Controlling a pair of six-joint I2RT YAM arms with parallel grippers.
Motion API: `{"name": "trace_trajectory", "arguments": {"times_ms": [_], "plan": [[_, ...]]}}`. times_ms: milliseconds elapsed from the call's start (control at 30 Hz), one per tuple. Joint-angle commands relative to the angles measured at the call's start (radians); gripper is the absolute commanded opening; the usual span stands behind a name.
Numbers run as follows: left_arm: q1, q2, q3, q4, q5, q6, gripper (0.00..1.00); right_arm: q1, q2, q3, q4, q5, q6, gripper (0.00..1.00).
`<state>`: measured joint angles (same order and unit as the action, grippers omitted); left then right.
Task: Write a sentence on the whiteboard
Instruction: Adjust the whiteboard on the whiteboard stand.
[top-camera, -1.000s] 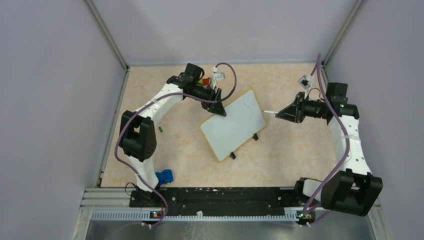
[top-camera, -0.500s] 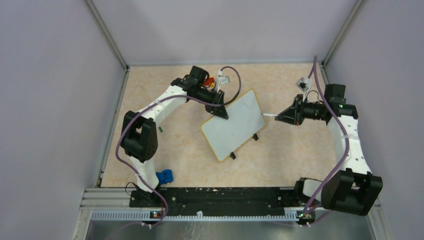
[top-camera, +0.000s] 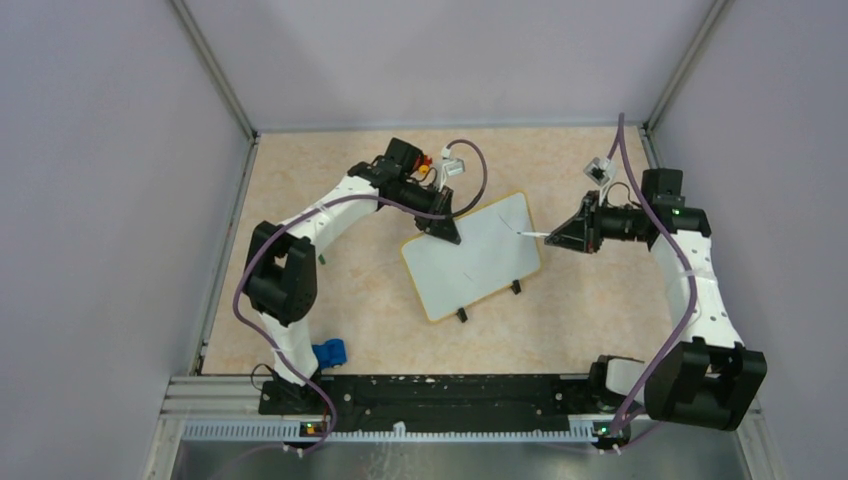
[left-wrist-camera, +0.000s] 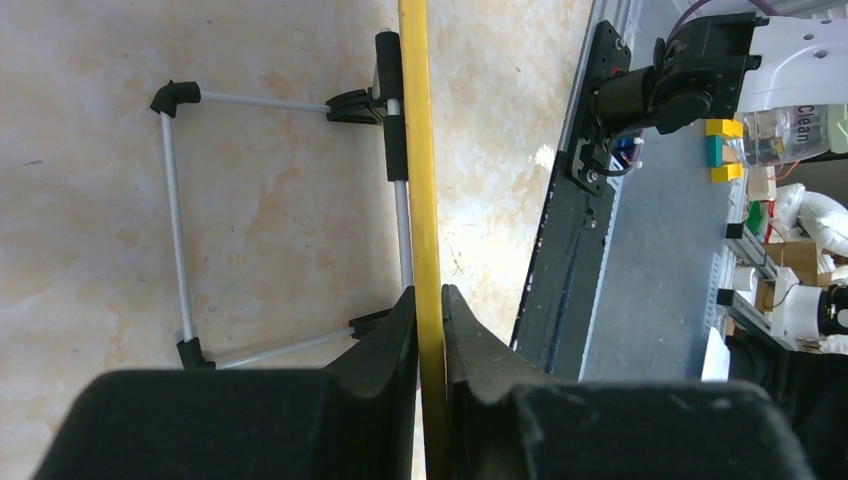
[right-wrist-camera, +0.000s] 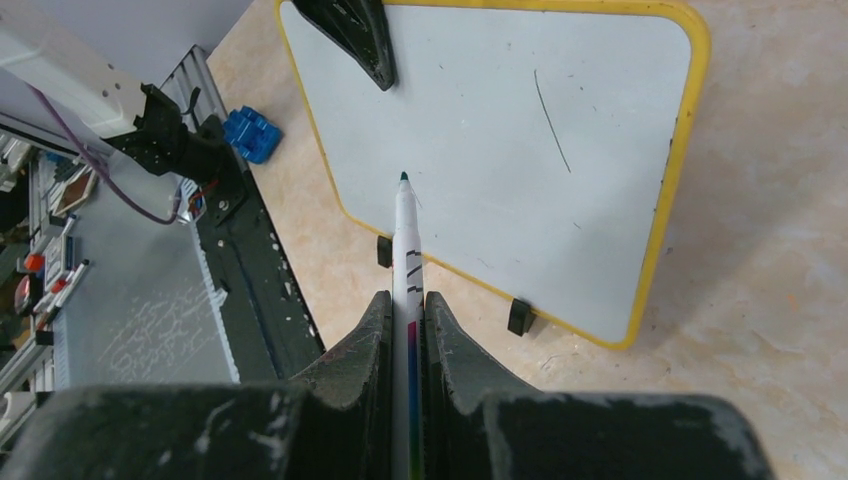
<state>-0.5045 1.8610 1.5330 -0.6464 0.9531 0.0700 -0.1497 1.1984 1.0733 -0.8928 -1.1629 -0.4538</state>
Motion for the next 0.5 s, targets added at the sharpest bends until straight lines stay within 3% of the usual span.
{"name": "trace_trajectory", "arguments": {"times_ms": [0, 333, 467], "plan": [[-0.024, -0.006, -0.031, -0.003, 0.023, -0.038, 0.18, 0.023, -0.010, 0.004, -0.010, -0.011, -0.044, 0.00], [-0.030, -0.081, -0.114, 0.071, -0.016, -0.145, 0.25, 0.062, -0.040, -0.014, 0.016, 0.027, -0.020, 0.00], [-0.032, -0.120, -0.168, 0.119, -0.012, -0.188, 0.23, 0.079, -0.042, -0.016, 0.040, 0.036, 0.006, 0.00]]}}
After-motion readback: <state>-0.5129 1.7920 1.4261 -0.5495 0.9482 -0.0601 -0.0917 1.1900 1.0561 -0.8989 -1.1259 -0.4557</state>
